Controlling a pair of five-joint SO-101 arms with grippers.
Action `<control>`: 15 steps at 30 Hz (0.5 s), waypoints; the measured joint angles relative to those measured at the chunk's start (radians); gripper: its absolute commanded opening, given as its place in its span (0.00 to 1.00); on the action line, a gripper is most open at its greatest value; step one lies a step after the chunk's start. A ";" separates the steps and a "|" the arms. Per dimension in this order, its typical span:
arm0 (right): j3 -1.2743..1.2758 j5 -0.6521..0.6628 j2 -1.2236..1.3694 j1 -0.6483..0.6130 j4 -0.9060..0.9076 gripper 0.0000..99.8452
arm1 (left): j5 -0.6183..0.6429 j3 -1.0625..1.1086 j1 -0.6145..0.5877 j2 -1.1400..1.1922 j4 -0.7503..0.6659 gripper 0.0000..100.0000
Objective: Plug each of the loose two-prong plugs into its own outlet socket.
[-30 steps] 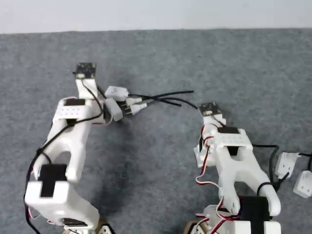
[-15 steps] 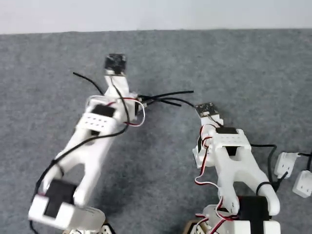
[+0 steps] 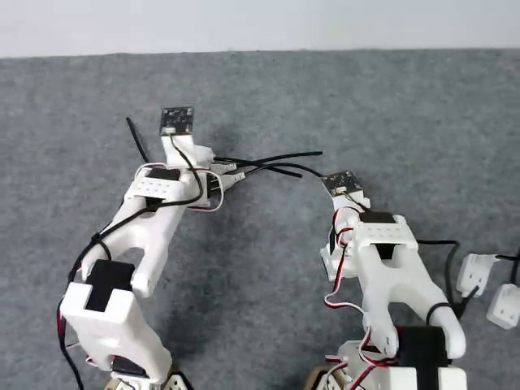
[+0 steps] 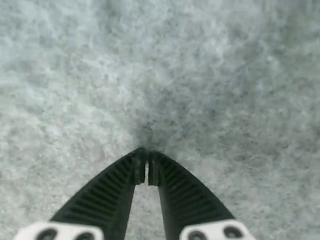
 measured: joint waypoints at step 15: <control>0.000 0.000 0.000 0.000 0.000 0.01 | 0.038 0.196 -0.046 -0.439 0.087 0.18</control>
